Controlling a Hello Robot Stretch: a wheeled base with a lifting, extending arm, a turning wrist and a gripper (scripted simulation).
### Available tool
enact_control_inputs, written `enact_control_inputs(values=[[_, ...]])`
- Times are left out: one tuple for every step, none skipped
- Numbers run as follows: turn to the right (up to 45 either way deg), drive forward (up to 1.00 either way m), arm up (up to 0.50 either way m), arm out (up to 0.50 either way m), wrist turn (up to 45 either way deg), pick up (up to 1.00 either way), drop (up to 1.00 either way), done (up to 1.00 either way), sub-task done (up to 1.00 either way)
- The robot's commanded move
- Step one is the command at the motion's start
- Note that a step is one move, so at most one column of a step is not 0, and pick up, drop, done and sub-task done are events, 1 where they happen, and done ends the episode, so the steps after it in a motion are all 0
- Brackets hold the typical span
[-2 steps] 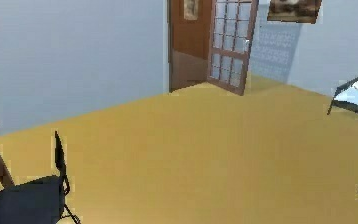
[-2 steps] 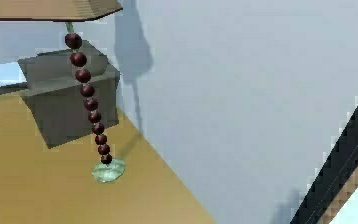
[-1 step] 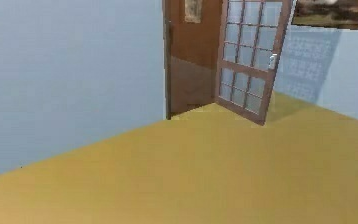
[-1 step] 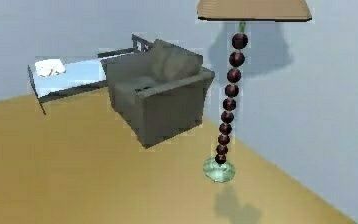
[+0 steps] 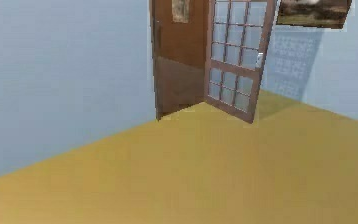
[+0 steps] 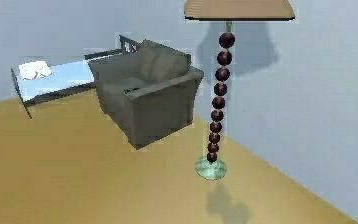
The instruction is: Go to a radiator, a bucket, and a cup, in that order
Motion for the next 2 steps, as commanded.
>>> enact_control_inputs(values=[[0.0, 1.0, 0.0, 0.0, 0.0, 0.0, 0.0, 0.0, 0.0], [0.0, 1.0, 0.0, 0.0, 0.0, 0.0, 0.0, 0.0, 0.0]])
